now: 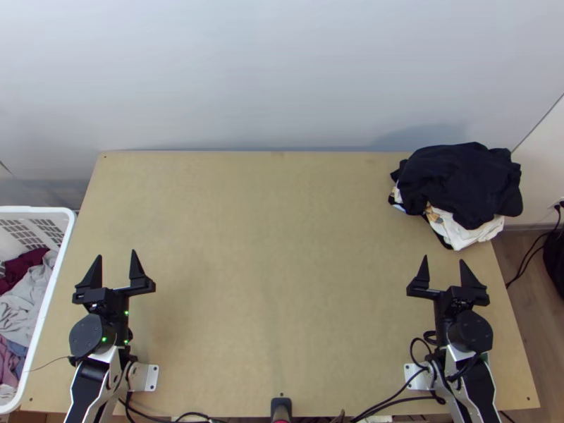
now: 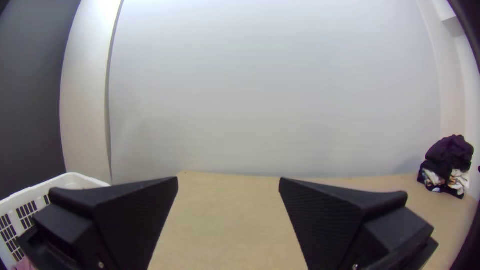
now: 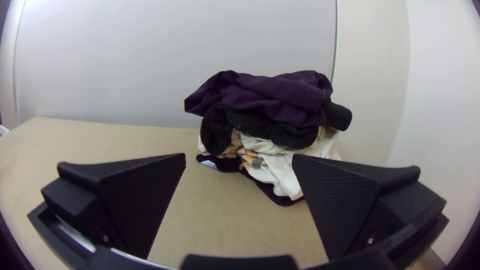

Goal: Fold the t-shirt

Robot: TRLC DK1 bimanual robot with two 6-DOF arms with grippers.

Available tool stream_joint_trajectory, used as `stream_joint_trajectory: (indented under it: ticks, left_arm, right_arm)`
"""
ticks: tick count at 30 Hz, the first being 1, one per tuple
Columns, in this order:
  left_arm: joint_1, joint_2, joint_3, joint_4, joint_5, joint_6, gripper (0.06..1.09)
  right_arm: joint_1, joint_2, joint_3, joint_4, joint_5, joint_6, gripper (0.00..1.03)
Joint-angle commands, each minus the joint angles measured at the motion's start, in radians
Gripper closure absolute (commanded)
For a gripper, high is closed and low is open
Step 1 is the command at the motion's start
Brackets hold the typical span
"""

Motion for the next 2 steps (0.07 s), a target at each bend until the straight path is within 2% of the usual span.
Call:
stream_joint_trajectory:
  ticks: [1,2]
  left_arm:
    - [0.000,-0.001,-0.001,0.000,0.000,0.001,0.10]
    - [0.000,-0.001,-0.001,0.000,0.000,0.001,0.10]
  right_arm:
    - [0.000,-0.002,0.000,0.000,-0.001,-0.001,0.04]
    - [0.000,-0.002,0.000,0.000,-0.001,-0.001,0.04]
